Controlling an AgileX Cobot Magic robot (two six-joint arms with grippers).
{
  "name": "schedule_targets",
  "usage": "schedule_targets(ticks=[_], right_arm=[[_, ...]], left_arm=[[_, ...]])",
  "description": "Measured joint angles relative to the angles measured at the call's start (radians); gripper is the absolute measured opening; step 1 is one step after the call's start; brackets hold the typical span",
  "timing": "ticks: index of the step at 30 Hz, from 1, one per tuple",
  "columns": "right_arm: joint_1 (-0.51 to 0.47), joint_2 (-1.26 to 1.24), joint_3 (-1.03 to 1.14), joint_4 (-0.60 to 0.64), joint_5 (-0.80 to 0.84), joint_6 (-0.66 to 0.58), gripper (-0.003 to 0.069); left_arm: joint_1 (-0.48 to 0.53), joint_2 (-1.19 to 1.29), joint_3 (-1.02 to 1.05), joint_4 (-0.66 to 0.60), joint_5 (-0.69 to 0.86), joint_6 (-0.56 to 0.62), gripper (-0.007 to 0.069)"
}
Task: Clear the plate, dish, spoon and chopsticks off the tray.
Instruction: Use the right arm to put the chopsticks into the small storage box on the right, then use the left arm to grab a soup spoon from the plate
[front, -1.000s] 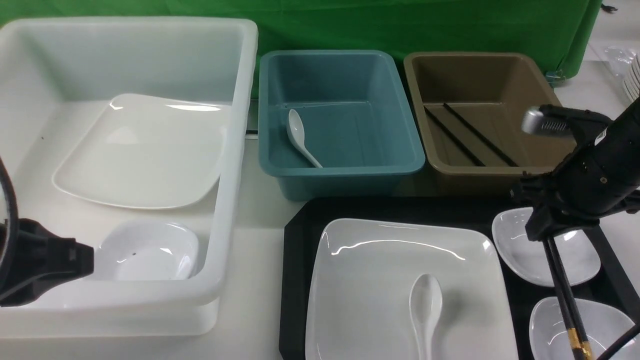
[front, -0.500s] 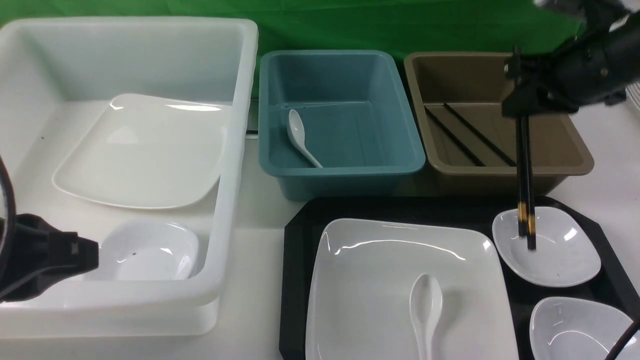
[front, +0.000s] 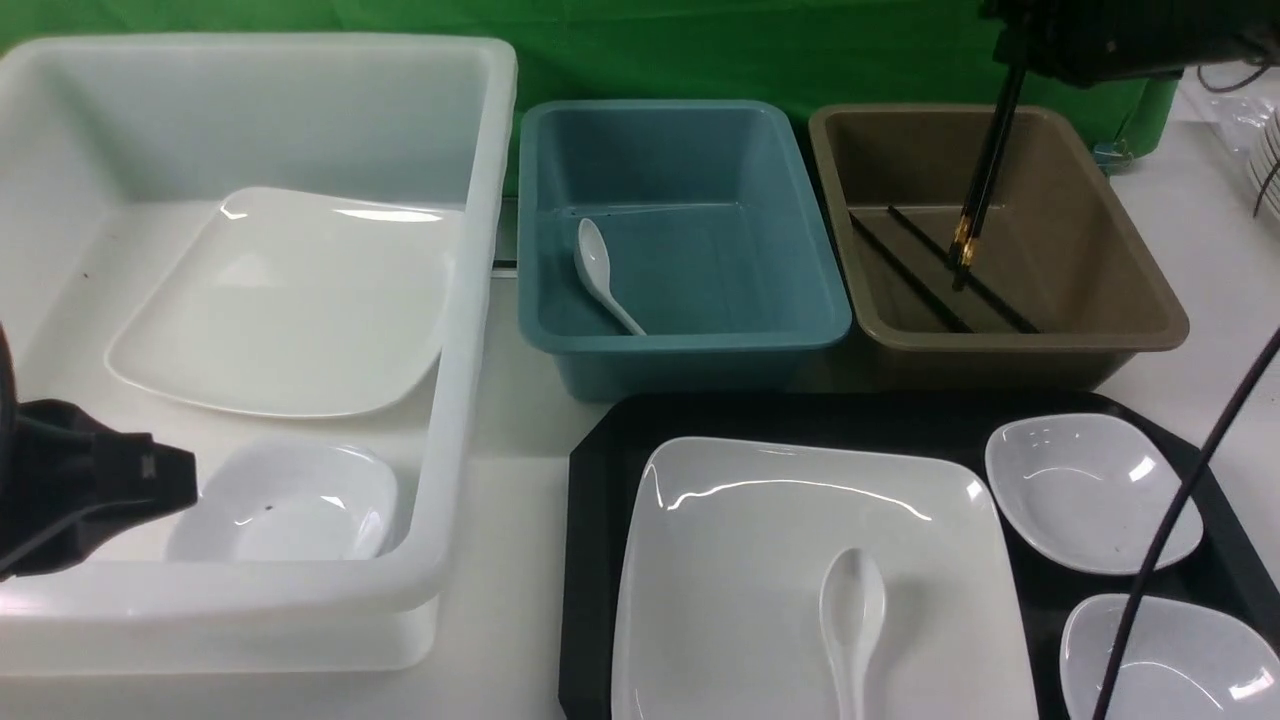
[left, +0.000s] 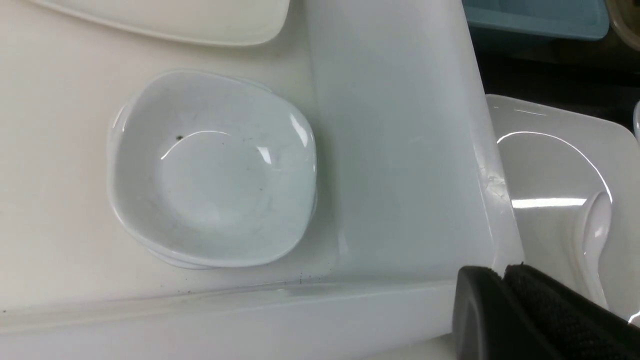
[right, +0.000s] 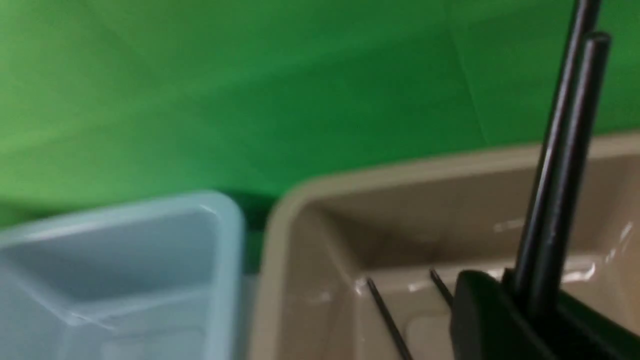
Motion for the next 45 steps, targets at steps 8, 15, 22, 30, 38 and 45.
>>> schedule_targets(ticks=[8,15,22,30,38,45], right_arm=[[0.0,0.028,-0.001,0.0,0.123,0.0,0.0278],[-0.001,-0.022,-0.003,-0.044,0.391,0.001,0.0313],[-0.001,-0.246,-0.005,-0.202,0.687,-0.007,0.0038],[0.009,-0.52,0.143,-0.24,0.806,-0.007,0.0069],[0.154,-0.822,0.575,-0.237,0.758,-0.004,0.0142],[0.191,-1.009,0.78,-0.299,0.697,0.026,0.021]], left_arm=[[0.0,0.0,-0.001,-0.002,0.005,0.039,0.0013],[0.0,0.0,-0.063,-0.043,0.042,0.072,0.0001],[-0.066,0.009,-0.145,-0.061,0.071,0.074,0.0],[-0.316,0.116,-0.155,0.026,0.067,-0.049,0.0],[-0.631,0.295,-0.163,0.249,-0.023,-0.26,0.0],[-0.838,0.566,-0.284,0.317,-0.026,-0.351,0.0]])
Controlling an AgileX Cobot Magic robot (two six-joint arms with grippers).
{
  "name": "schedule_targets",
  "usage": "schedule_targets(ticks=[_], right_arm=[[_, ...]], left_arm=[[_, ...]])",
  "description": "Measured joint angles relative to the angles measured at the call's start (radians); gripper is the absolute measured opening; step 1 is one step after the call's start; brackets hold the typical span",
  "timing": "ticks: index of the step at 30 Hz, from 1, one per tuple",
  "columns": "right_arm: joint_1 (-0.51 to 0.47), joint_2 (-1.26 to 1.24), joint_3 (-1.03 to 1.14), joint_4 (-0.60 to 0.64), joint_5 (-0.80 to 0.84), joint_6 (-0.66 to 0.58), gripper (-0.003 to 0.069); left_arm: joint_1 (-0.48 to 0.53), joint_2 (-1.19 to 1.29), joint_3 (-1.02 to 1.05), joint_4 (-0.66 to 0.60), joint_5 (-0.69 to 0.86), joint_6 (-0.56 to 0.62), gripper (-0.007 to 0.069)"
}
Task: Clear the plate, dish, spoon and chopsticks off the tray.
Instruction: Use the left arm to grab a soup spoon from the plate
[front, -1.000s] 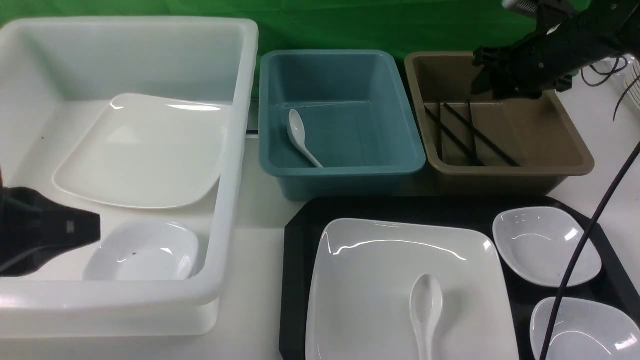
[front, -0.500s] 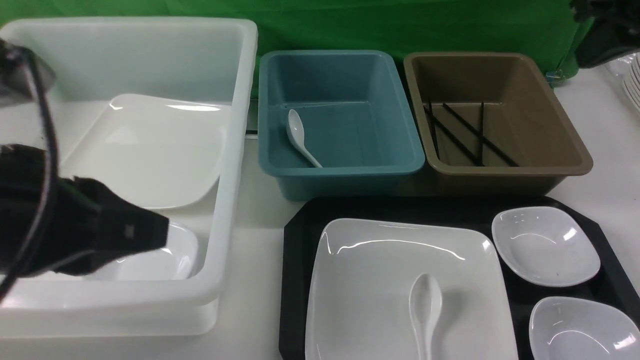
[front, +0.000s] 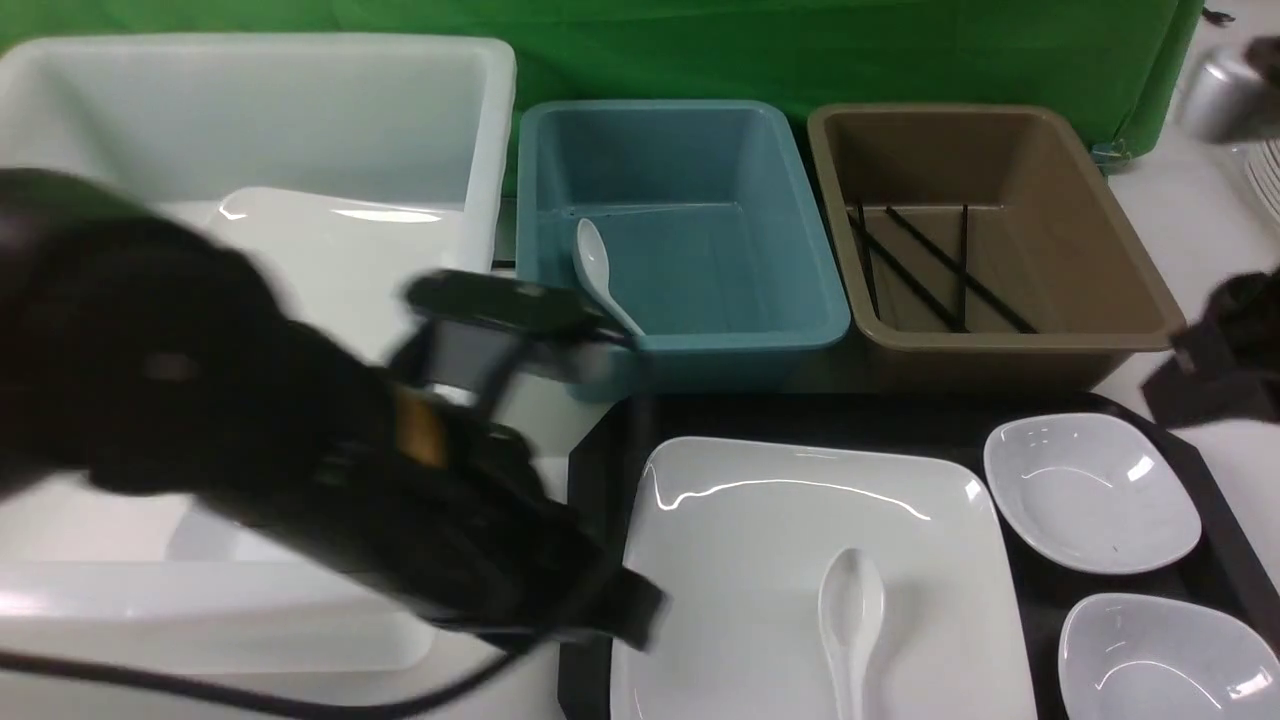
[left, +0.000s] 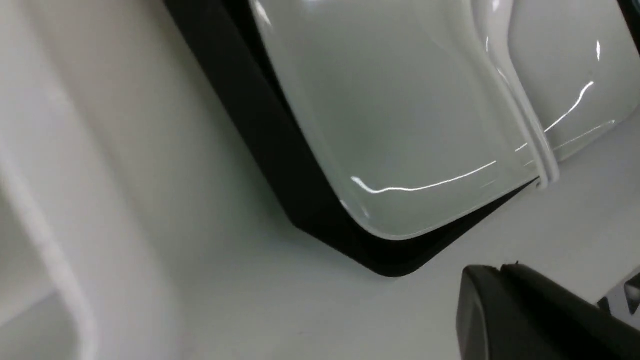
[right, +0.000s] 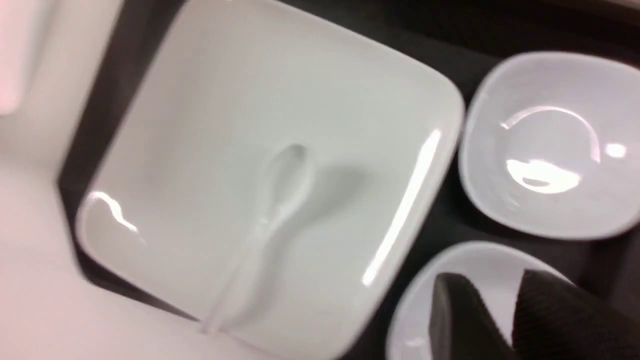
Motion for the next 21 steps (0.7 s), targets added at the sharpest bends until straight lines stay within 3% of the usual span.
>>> schedule_targets(ticks=[7,12,14,17,19,20,21], right_arm=[[-0.042,-0.127,0.091,-0.275,0.057,0.149,0.0251],[-0.085,-0.189,0.114,-0.335,0.101,0.183,0.0255],[-0.091,-0.212,0.115,-0.337,0.103,0.186,0.0255],[-0.092,-0.243,0.116,-0.337,0.097,0.186,0.0255],[-0.092,-0.245,0.116,-0.337,0.095,0.186,0.0255],[-0.092,-0.245,0.116,-0.337,0.092,0.186,0.0255],[-0.092,-0.245,0.116,-0.337,0.092,0.186,0.0255]], left_arm=[[-0.185,0.296,-0.189,0.066,0.003,-0.08,0.0016],[-0.217,0.429,-0.315,0.066,0.005,-0.134,0.0094],[-0.217,0.476,-0.358,0.066,0.005,-0.159,0.016],[-0.217,0.561,-0.414,0.068,0.002,-0.202,0.0321],[-0.217,0.578,-0.421,0.068,-0.003,-0.207,0.0362],[-0.217,0.603,-0.425,0.068,-0.01,-0.209,0.0428],[-0.217,0.606,-0.425,0.068,-0.011,-0.21,0.0428]])
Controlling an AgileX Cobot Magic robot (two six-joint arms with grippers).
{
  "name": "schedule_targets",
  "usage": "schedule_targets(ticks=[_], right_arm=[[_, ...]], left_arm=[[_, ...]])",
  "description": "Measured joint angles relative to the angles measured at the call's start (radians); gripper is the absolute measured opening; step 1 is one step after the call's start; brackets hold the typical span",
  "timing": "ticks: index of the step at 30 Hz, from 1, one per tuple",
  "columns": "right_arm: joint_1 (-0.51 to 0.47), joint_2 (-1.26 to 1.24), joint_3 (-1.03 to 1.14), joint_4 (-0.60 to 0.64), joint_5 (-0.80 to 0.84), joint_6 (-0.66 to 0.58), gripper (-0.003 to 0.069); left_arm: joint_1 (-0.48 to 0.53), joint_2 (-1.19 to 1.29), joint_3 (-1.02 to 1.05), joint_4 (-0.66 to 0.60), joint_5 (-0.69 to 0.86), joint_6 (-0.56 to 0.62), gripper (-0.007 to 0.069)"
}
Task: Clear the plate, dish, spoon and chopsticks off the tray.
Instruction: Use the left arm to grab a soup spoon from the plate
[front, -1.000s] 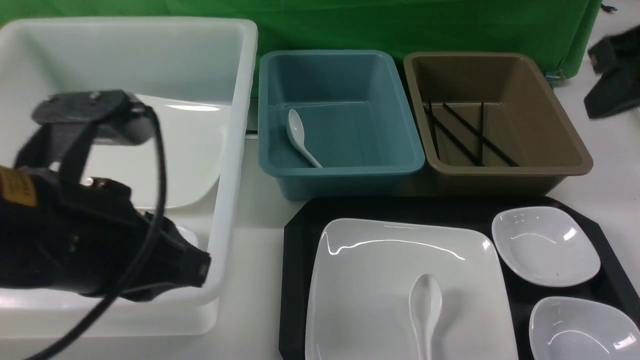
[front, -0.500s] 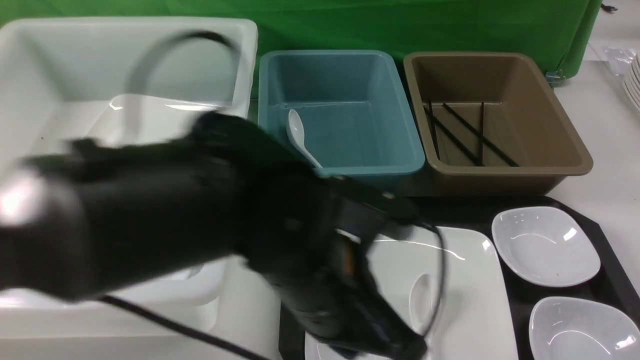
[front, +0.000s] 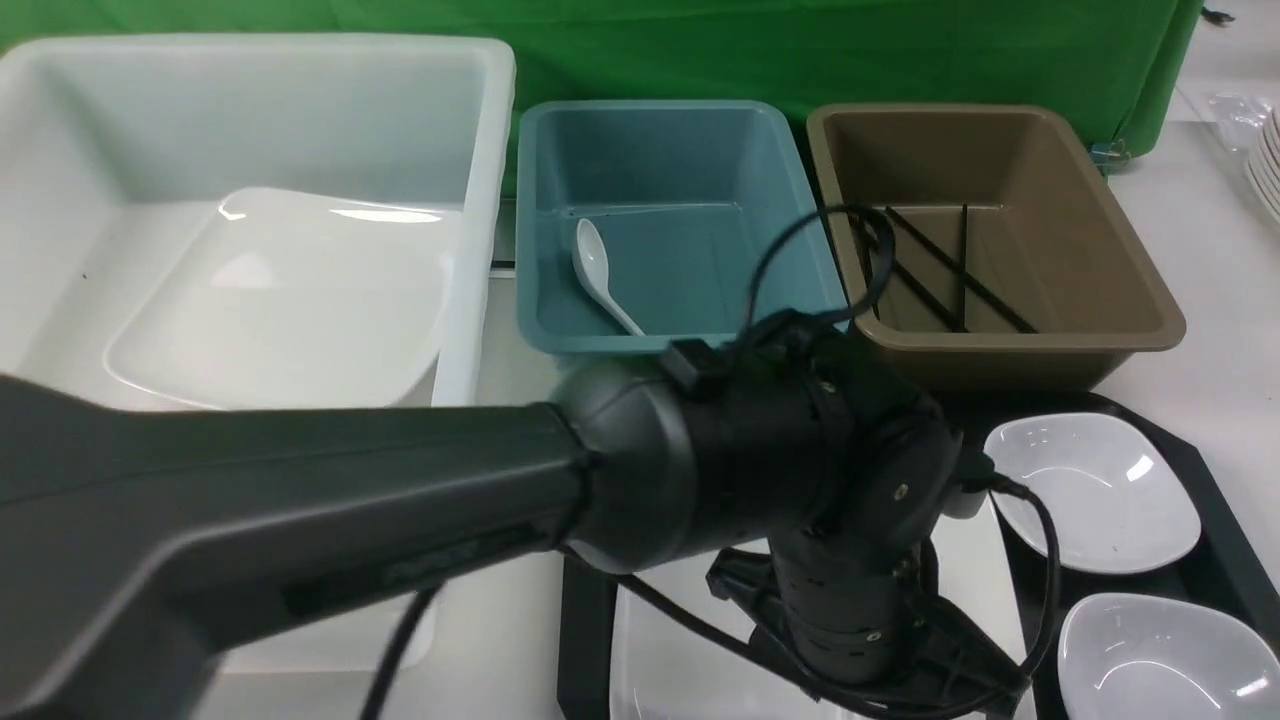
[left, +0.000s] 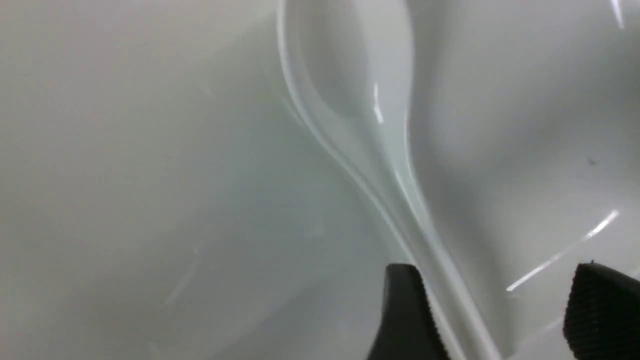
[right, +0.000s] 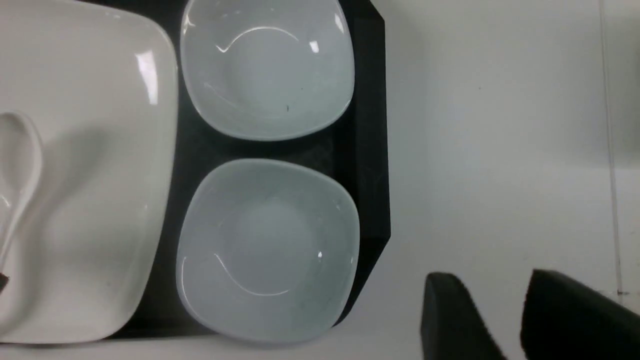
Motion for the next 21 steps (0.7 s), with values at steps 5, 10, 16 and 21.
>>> schedule_targets(ticks=[5,10,16,21], right_arm=[[0.0,0.0,0.006,0.0,-0.017,0.0,0.0255],[0.0,0.0,0.03,0.0,-0.043,0.0,0.0258],[0.0,0.0,0.048,0.0,-0.063,0.0,0.0258],[0.0,0.0,0.049,0.0,-0.067,0.0,0.0258]], left_arm=[[0.0,0.06,0.0,0.0,-0.008,0.0,0.0506],[0.0,0.079,-0.001,0.0,-0.009,0.0,0.0417],[0.0,0.081,-0.005,0.001,0.019,-0.004,0.0081],[0.0,0.056,-0.023,0.041,0.065,-0.007,0.0083]])
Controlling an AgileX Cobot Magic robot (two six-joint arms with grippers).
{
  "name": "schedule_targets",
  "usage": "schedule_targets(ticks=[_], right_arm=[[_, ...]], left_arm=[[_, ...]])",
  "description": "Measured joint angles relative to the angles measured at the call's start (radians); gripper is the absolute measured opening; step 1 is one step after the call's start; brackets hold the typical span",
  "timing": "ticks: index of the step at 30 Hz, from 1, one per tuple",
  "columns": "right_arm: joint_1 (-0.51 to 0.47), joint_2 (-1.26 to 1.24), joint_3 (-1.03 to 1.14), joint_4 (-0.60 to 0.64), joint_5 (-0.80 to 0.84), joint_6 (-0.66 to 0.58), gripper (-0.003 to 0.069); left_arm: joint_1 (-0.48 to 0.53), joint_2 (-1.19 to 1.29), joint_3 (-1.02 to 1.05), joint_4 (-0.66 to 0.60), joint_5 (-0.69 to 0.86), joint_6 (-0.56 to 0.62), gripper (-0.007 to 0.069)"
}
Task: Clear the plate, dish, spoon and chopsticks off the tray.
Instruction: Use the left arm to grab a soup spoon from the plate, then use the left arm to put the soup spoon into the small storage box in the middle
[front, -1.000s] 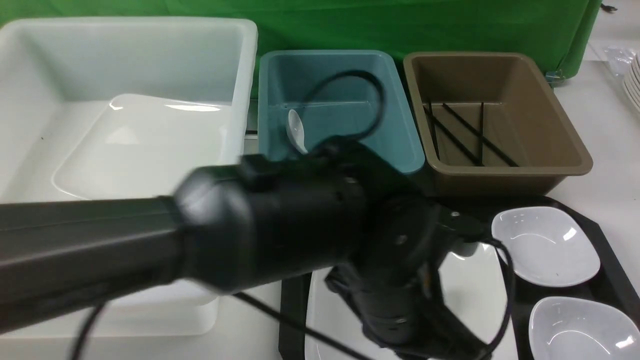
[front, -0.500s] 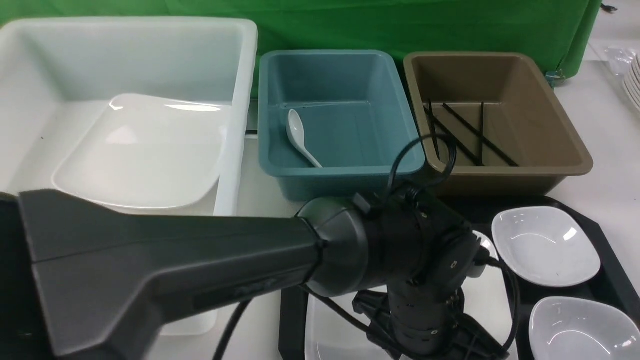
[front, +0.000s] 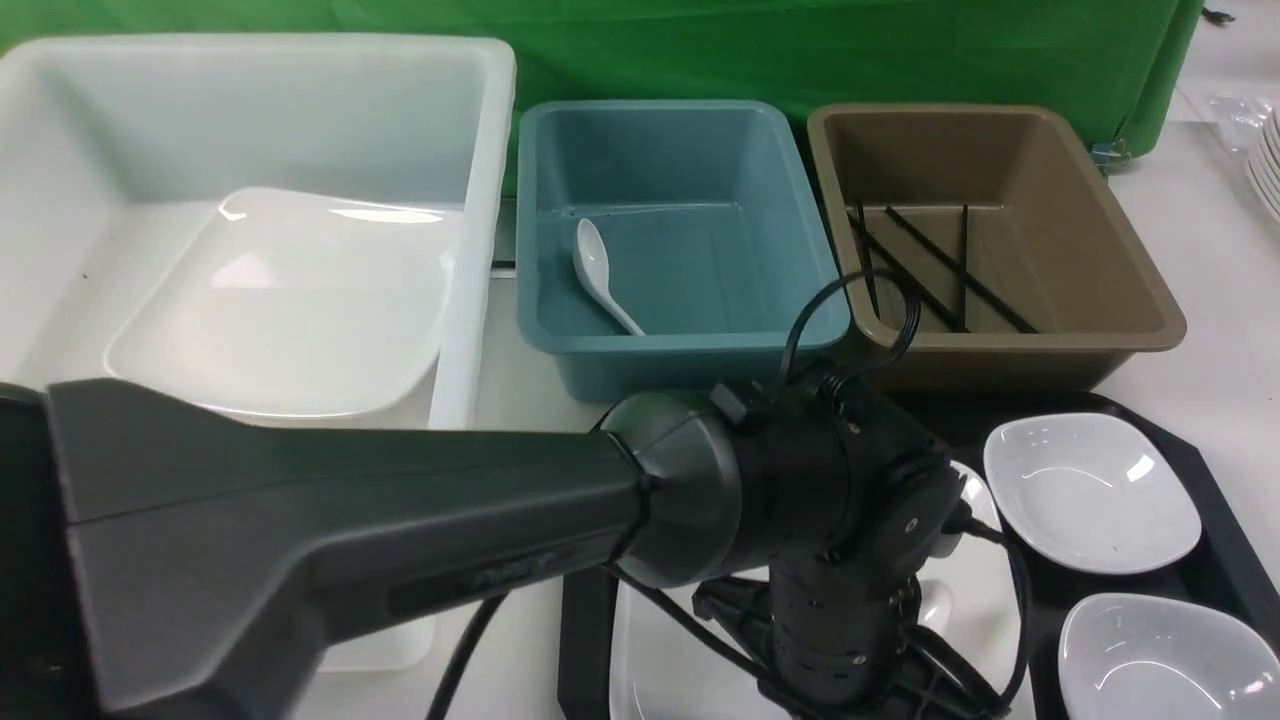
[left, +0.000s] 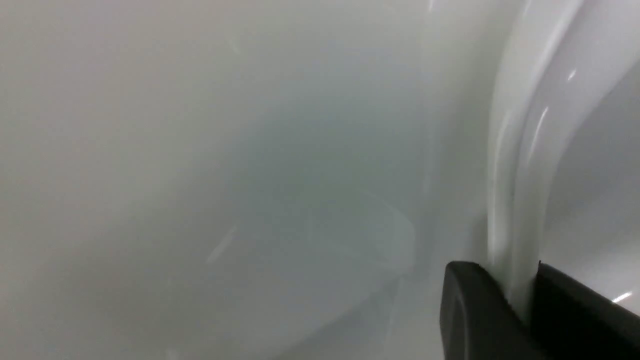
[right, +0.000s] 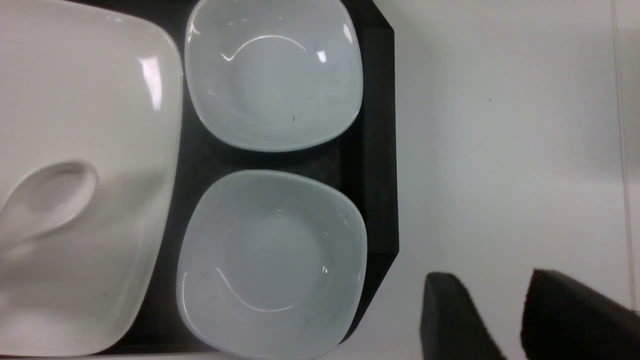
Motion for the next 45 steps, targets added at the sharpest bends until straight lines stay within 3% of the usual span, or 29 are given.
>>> schedule_targets(ticks=[6,12,16,24,28,34,36,40,43,45], right_arm=[[0.0,0.0,0.0,0.0,0.0,0.0,0.0258],[0.0,0.0,0.0,0.002,0.0,0.003,0.0258],[0.0,0.0,0.0,0.016,-0.005,0.003,0.0258],[0.0,0.0,0.0,0.019,-0.04,0.004,0.0258],[0.0,0.0,0.0,0.019,-0.051,0.006,0.0258],[0.0,0.0,0.0,0.02,-0.05,0.006,0.0258],[0.0,0.0,0.0,0.021,-0.037,0.006,0.0258],[0.0,0.001,0.0,0.066,0.003,-0.01,0.0258],[0.004,0.015,0.016,0.194,0.025,-0.1,0.026],[0.022,0.034,0.044,0.246,0.025,-0.137,0.0273]], left_arm=[[0.047,-0.104,-0.09,0.07,0.049,0.0,0.0083],[0.246,-0.129,-0.309,0.092,0.04,0.037,0.0083],[0.4,-0.056,-0.445,0.072,-0.048,0.092,0.0083],[0.516,0.09,-0.508,0.052,-0.145,0.109,0.0093],[0.535,0.134,-0.508,0.049,-0.146,0.11,0.0171],[0.536,0.125,-0.514,0.049,-0.119,0.112,0.0391],[0.536,0.102,-0.514,0.049,-0.075,0.113,0.041],[0.536,0.004,-0.514,0.066,0.037,0.134,0.0332],[0.536,-0.123,-0.512,0.112,0.15,0.17,0.0125],[0.536,-0.195,-0.493,0.142,0.188,0.17,0.0046]])
